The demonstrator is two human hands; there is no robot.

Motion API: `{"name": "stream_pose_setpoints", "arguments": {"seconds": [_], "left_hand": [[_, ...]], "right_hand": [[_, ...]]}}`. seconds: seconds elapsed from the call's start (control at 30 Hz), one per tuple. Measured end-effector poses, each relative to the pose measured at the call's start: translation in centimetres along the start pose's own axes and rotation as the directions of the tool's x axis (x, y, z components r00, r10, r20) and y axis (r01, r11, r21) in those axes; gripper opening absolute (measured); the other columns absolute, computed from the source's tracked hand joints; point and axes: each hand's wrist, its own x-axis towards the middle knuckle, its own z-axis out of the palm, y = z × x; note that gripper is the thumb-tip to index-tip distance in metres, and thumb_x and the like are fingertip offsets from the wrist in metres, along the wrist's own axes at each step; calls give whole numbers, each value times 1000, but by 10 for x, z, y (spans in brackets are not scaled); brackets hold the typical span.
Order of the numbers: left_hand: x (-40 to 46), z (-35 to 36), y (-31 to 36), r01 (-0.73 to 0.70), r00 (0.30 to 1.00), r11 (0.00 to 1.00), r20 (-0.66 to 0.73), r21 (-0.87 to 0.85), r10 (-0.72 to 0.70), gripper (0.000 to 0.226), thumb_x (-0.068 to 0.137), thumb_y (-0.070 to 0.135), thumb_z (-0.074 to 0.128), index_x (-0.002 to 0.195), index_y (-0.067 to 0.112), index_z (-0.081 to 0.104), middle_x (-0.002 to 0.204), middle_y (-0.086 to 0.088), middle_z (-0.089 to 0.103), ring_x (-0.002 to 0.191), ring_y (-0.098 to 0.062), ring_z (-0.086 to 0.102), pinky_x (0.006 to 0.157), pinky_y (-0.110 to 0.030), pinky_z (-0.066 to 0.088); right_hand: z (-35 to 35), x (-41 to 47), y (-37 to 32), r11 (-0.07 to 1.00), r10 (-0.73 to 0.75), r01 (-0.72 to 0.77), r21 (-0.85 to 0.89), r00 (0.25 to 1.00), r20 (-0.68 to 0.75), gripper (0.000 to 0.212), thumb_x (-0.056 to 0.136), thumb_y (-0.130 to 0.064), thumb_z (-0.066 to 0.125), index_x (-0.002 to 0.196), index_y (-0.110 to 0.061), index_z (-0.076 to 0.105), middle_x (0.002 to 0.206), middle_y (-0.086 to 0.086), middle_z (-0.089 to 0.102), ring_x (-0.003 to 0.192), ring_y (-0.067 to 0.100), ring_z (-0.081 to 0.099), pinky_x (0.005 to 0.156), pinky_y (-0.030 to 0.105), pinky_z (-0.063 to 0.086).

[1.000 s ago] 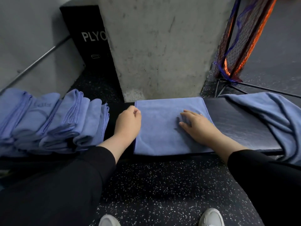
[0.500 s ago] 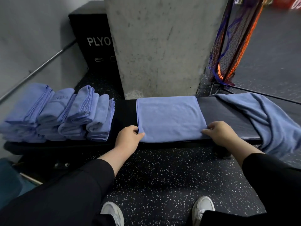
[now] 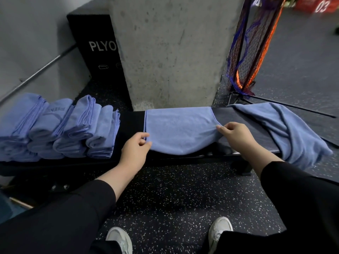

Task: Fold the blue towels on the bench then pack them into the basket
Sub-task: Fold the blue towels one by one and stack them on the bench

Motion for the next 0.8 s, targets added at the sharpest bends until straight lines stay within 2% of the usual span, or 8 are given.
{"name": "stream_pose_setpoints", "arguments": {"seconds": [0.07,0.2,0.37,0.5,0.57,0.67,0.73,0.8], "left_hand": [[0,-5,10,-10,1000,987,2,-161,10,25,99,14,61,121,25,61,88,-1,71,83,-9,64,72,-15,45],[2,-12,17,19,999,934,-29,-358,-32,22,102,17,56,121,29,60,98,-3,71,93,-12,64,80,-23,48],[5,-17,16,103,992,918,-27,-382,-123,19,102,18,55,115,29,63,103,-1,69,101,-18,66,89,-41,55],[4,-15,0,122,992,977,46,-176,-116,14,98,19,62,100,32,66,96,-1,68,97,-23,66,88,-43,56],[2,-14,-10,40,995,992,84,116,-50,7,95,21,66,99,26,70,93,2,65,89,-20,64,77,-35,53],[-5,-16,-15,-190,982,839,105,510,158,17,97,29,65,111,20,69,103,3,55,87,-18,56,73,-32,45],[-10,-15,-14,-389,921,711,215,586,326,27,98,34,63,121,21,67,114,2,55,99,-21,57,87,-38,47],[-14,-12,-15,-543,839,559,382,626,387,34,97,42,61,127,26,63,121,4,54,111,-20,54,96,-39,42]], "right_hand": [[0,2,2,1000,-5,5,2,1000,-3,33,95,-36,66,83,-5,68,74,11,69,56,16,52,55,28,39],[-5,3,4,1000,3,-4,-3,998,-69,29,94,-33,68,90,-5,69,80,12,70,63,21,56,55,28,42],[-12,10,12,999,19,-15,32,994,-109,21,87,-31,76,99,-15,69,93,4,70,84,21,62,76,34,50],[-13,4,23,1000,10,-9,-27,1000,28,11,87,-21,76,90,-11,70,76,6,68,64,19,57,61,27,43],[-13,1,29,991,19,-3,-133,993,119,13,88,-22,75,88,-12,67,71,4,69,65,24,61,62,28,46],[-14,-1,33,909,-45,99,-405,989,142,19,86,-33,75,97,-20,66,89,-2,64,86,22,60,73,29,39],[-14,-6,25,871,-162,234,-432,967,197,23,89,-36,72,106,-21,68,100,-3,60,92,19,57,78,27,37],[-9,-14,18,825,-246,383,-416,905,347,25,92,-38,69,112,-23,67,106,-6,56,92,14,54,80,27,38]]}}
